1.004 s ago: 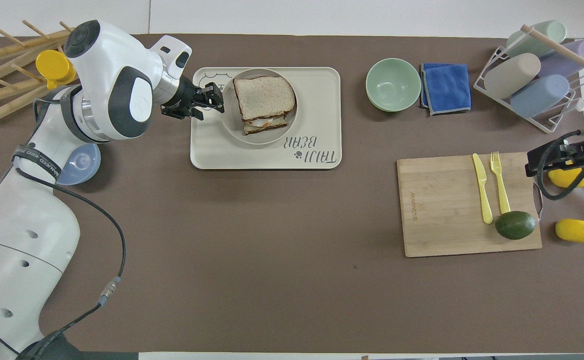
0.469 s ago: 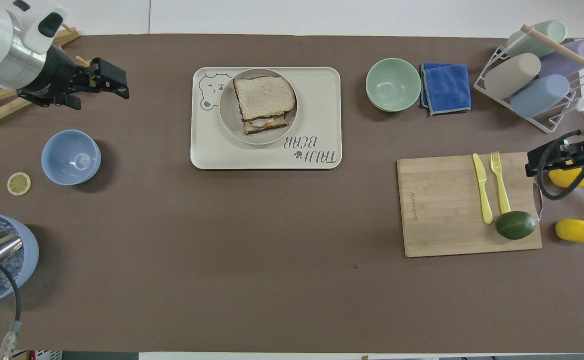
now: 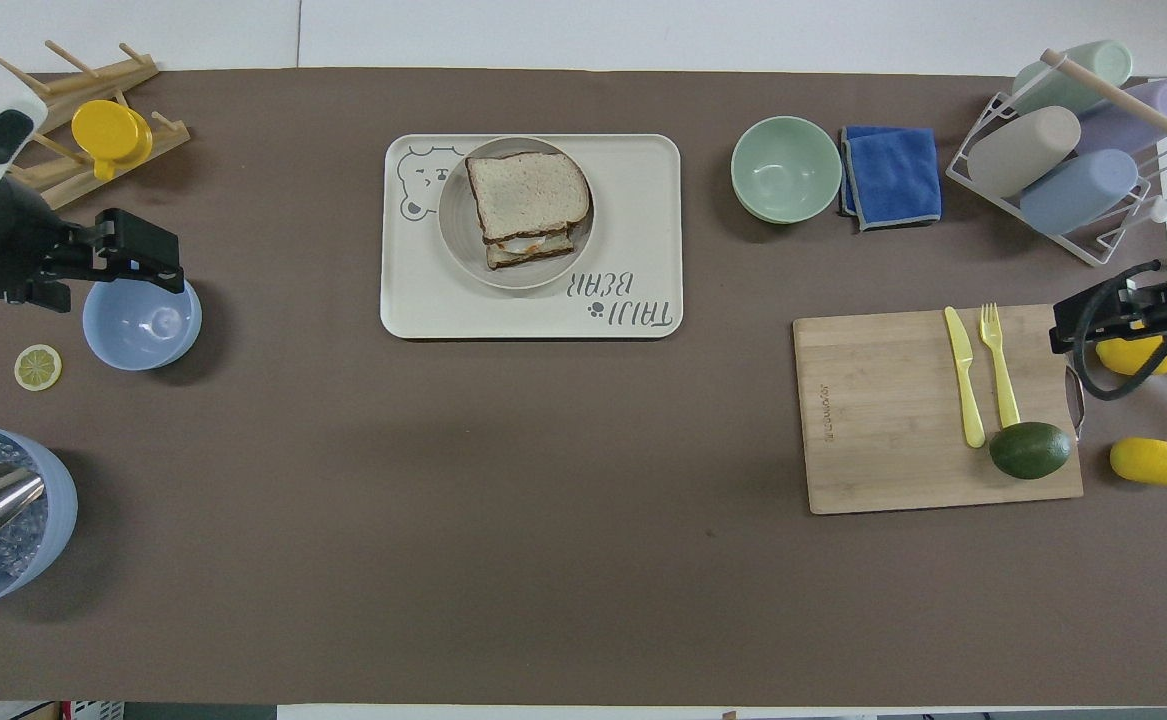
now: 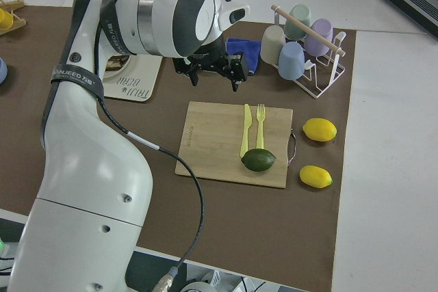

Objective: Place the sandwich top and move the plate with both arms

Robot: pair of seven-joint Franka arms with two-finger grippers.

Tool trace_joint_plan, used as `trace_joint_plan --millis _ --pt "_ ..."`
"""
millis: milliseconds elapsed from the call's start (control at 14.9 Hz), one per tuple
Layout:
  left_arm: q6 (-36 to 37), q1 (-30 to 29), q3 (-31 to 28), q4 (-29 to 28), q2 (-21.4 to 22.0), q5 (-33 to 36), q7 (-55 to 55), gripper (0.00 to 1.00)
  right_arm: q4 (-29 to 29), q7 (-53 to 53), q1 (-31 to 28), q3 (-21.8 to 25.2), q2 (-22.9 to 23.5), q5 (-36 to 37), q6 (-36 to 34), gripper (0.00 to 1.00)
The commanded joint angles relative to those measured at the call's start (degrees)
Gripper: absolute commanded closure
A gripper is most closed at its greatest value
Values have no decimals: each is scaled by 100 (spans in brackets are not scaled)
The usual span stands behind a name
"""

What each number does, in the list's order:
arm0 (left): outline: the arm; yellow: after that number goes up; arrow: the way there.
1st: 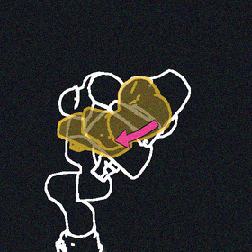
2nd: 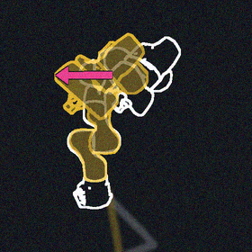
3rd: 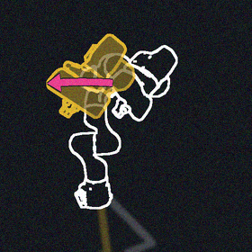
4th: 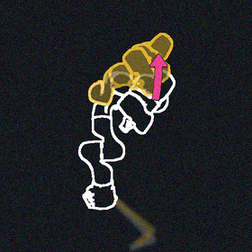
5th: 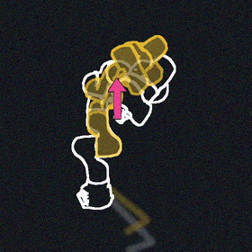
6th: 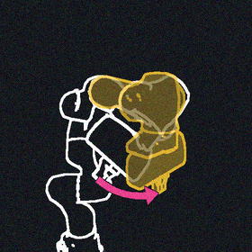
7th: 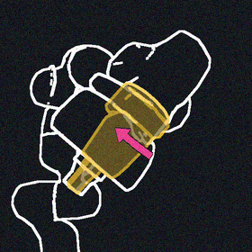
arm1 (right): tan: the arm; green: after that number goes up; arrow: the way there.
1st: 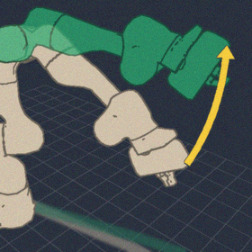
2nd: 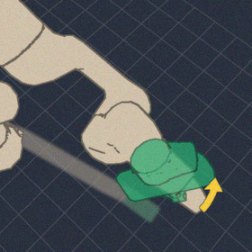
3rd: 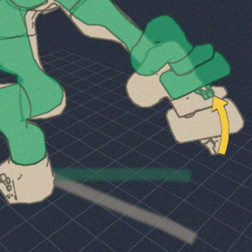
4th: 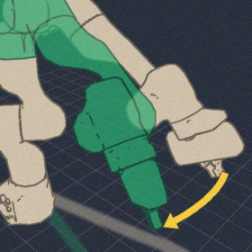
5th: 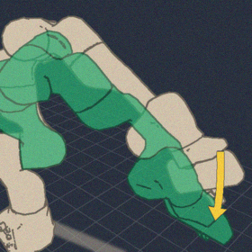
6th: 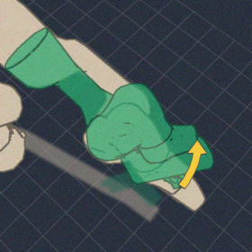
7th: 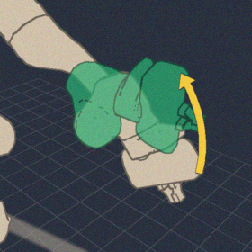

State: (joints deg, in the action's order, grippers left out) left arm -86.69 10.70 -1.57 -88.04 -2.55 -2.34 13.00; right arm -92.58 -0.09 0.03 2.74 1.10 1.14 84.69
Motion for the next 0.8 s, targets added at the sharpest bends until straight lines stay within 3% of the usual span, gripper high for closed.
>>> trace_joint_plan --millis 0,402,737 --pt "-147 -190 87 -898 633 154 -428 0 -67 132 -47 -10 -66 -140 -40 0" --pt "-297 -902 518 -890 607 85 -720 0 -59 132 -47 -10 -66 -140 -40 0" --pt "-296 -850 509 -881 598 84 -764 0 -59 132 -47 -10 -66 -140 -40 0"
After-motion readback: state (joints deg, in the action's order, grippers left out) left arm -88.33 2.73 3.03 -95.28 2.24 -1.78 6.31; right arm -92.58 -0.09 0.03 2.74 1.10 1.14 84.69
